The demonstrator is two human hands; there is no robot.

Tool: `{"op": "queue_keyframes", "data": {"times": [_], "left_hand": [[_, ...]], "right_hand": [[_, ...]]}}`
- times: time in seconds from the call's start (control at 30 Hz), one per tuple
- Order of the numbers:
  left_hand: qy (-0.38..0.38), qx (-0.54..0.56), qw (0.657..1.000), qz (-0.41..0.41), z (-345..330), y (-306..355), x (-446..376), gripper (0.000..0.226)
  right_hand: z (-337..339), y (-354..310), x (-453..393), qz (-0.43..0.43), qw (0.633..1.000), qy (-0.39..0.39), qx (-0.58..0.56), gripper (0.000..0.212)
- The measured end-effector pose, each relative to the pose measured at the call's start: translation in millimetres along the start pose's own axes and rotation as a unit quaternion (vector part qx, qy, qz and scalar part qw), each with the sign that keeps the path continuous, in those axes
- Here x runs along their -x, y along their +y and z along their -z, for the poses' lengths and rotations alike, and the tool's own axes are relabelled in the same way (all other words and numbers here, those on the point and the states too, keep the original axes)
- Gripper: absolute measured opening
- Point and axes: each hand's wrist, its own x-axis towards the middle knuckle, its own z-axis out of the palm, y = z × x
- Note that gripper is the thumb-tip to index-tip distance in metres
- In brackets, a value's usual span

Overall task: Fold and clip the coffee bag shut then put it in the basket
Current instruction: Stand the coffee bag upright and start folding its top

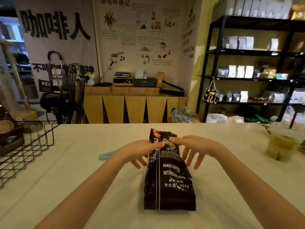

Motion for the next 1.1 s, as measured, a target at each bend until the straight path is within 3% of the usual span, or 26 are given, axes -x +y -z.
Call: {"op": "queue_keyframes", "data": {"times": [0.17,0.3,0.47,0.53,0.63,0.73,0.9,1.1], "left_hand": [[-0.005,0.022,1.0,-0.002,-20.2,-6.0,0.7,0.076],[-0.003,0.071,0.997,-0.018,-29.8,-9.0,0.4,0.068],[0.056,0.101,0.992,-0.046,-35.3,-13.4,1.5,0.076],[0.075,0.103,0.99,-0.064,-32.6,-15.1,1.7,0.084],[0.103,0.107,0.982,-0.119,-27.2,-13.4,6.0,0.093],[0.178,0.09,0.961,-0.19,-20.7,-6.6,11.9,0.098],[0.256,0.065,0.925,-0.273,-8.7,-2.3,15.2,0.117],[0.279,0.029,0.909,-0.308,-6.3,-2.7,19.9,0.122]], "right_hand": [[-17.5,12.3,0.5,-0.045,0.998,-0.027,-0.023,0.078],[-26.2,19.1,-3.5,-0.042,0.997,0.0,-0.058,0.074],[-32.5,28.7,-10.4,-0.047,0.99,0.014,-0.13,0.09],[-32.4,29.4,-9.6,-0.045,0.981,0.014,-0.187,0.087],[-29.8,26.4,-6.2,-0.013,0.975,0.021,-0.221,0.066],[-22.2,17.1,-2.5,0.043,0.97,0.071,-0.227,0.08],[-13.9,-1.0,4.2,0.168,0.944,0.182,-0.217,0.071],[-20.7,2.4,1.0,0.235,0.918,0.264,-0.179,0.082]]}}
